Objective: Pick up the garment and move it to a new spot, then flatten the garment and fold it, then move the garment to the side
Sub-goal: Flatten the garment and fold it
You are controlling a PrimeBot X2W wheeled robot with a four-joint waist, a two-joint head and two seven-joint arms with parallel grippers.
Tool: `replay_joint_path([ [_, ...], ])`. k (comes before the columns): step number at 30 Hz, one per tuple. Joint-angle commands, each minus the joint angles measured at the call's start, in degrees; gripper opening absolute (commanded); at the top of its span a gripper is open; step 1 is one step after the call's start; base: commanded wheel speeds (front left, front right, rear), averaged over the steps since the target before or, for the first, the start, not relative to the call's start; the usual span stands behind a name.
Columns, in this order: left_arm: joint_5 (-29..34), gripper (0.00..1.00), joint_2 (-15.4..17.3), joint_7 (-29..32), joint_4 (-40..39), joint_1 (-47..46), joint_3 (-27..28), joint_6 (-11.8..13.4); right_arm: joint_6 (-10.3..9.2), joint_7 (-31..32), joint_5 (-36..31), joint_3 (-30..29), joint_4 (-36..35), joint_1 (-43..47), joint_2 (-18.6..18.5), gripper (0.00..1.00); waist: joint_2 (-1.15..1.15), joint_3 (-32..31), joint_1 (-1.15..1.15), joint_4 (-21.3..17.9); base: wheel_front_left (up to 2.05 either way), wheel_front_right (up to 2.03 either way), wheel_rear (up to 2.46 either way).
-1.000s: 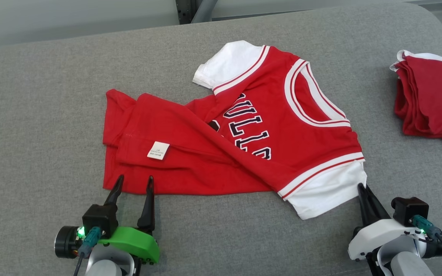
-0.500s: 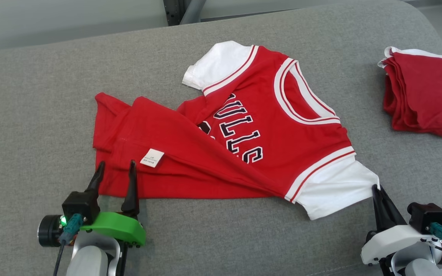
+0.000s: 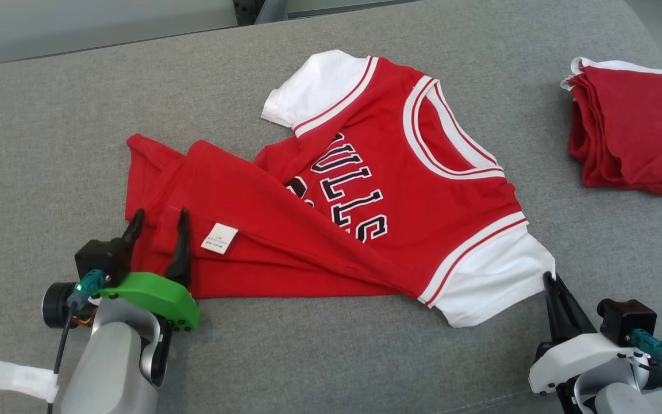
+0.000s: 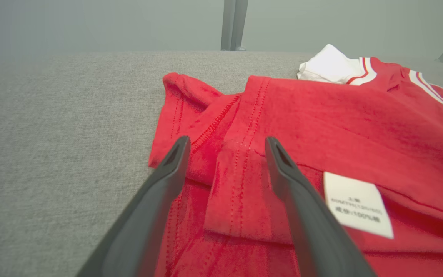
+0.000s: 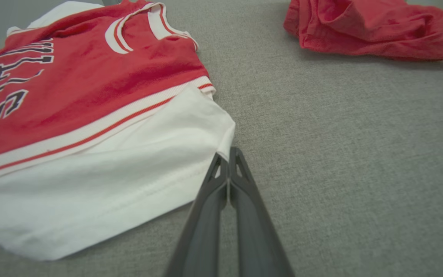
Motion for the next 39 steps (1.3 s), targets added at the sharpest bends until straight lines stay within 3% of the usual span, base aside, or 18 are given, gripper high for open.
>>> replay_joint_path([
  [1,-1.74,1.00,0.81,0.01,1.64,-2.08,-1.80,-0.20,-0.03,0.02,0.31,0.11,0.06,-0.72,-0.05,0.00,0.00,0.00,0.00,0.00,0.00,0.00,0.00],
  [10,-10.99,1.00,3.79,0.03,9.92,-7.23,-10.64,-0.20,-0.03,0.02,0.26,0.81,0.43,-0.90,0.10,0.00,0.00,-0.01,0.00,0.16,0.00,0.00,0.00],
  [21,-17.65,1.00,5.67,0.49,12.36,-10.03,-17.88,-0.21,-0.03,0.02,0.21,1.00,0.60,-0.33,0.15,0.00,0.00,-0.42,0.00,0.45,0.00,0.00,0.00],
  [39,-26.79,1.00,10.73,15.71,10.67,-15.14,-28.83,-0.21,-0.03,0.02,0.49,1.46,1.58,0.12,0.68,0.00,0.00,-1.86,0.00,0.63,0.00,0.00,0.00],
])
